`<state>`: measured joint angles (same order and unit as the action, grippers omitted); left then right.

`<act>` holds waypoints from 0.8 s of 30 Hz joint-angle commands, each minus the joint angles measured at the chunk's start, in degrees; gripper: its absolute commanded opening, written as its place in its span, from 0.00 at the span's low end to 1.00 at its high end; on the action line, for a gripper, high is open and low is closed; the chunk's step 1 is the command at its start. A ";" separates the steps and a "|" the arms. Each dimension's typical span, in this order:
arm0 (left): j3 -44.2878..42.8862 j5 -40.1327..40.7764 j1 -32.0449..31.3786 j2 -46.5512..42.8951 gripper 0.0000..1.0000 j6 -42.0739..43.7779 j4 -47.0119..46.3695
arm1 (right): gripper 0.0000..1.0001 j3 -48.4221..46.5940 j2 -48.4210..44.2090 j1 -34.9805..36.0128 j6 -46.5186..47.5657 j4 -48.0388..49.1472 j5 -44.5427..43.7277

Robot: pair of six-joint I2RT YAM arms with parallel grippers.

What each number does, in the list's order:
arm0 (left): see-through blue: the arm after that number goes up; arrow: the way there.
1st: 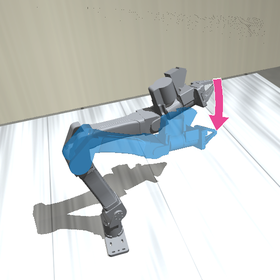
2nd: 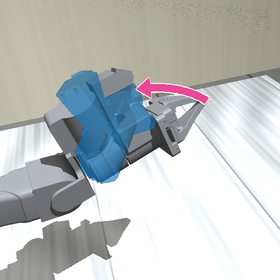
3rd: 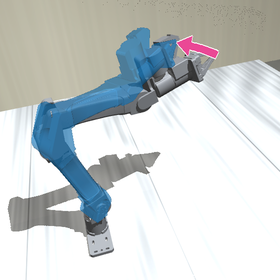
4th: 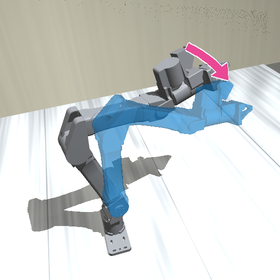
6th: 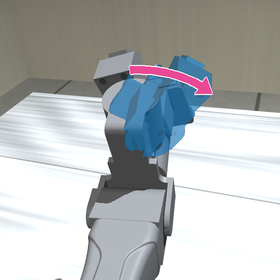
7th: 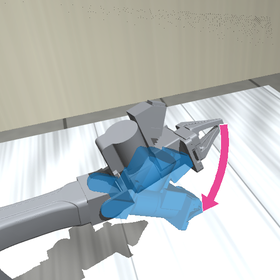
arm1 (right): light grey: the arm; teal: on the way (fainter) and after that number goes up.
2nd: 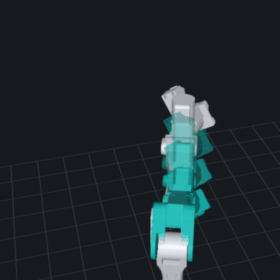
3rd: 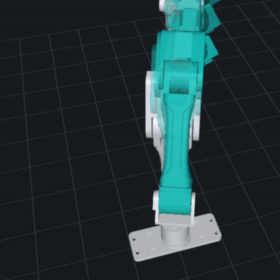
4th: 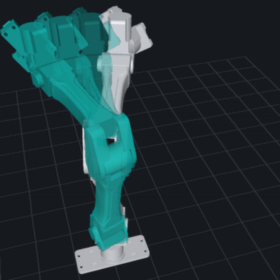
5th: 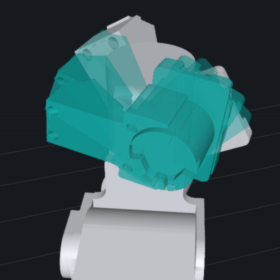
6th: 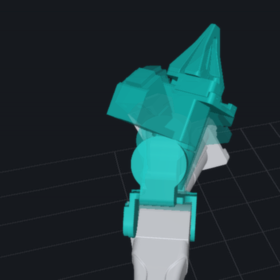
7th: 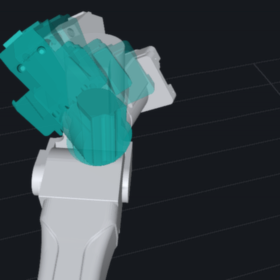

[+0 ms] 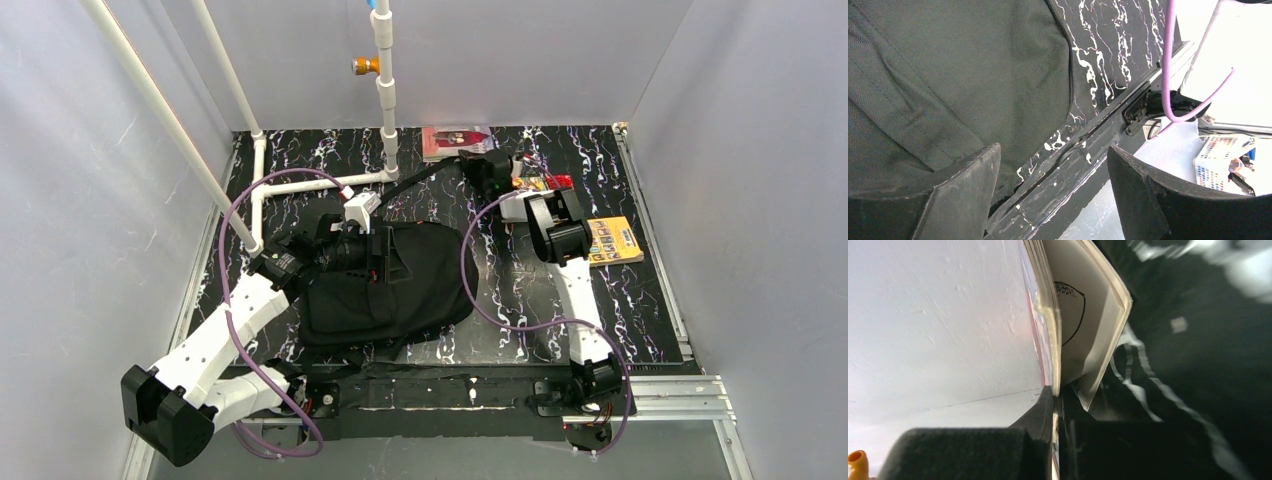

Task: Pack the student bag
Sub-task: Pick up the book from the center of the board.

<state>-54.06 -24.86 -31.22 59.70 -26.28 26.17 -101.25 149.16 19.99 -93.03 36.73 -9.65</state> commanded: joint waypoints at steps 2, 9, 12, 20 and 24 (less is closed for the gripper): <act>-0.57 -1.41 0.35 -0.20 0.77 -0.86 -0.67 | 0.01 10.78 -8.99 -2.91 -0.41 9.96 -0.92; -0.18 -1.70 0.35 0.24 0.77 -0.71 -1.04 | 0.01 21.33 -17.25 -3.73 1.40 20.18 6.37; -0.08 -1.58 0.37 0.65 0.77 -0.74 -1.21 | 0.01 25.75 -22.23 -3.73 5.01 20.38 8.54; 0.89 -3.57 0.37 1.27 0.77 -3.69 -3.52 | 0.01 38.16 -36.93 -3.92 10.17 19.79 13.24; 1.11 -4.56 0.37 1.26 0.77 -6.97 -5.33 | 0.01 47.25 -44.89 -3.87 10.47 20.44 16.60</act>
<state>-53.69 -27.03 -31.22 61.04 -29.95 22.98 -60.64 111.55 16.21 -84.68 52.21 2.90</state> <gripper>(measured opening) 0.768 0.043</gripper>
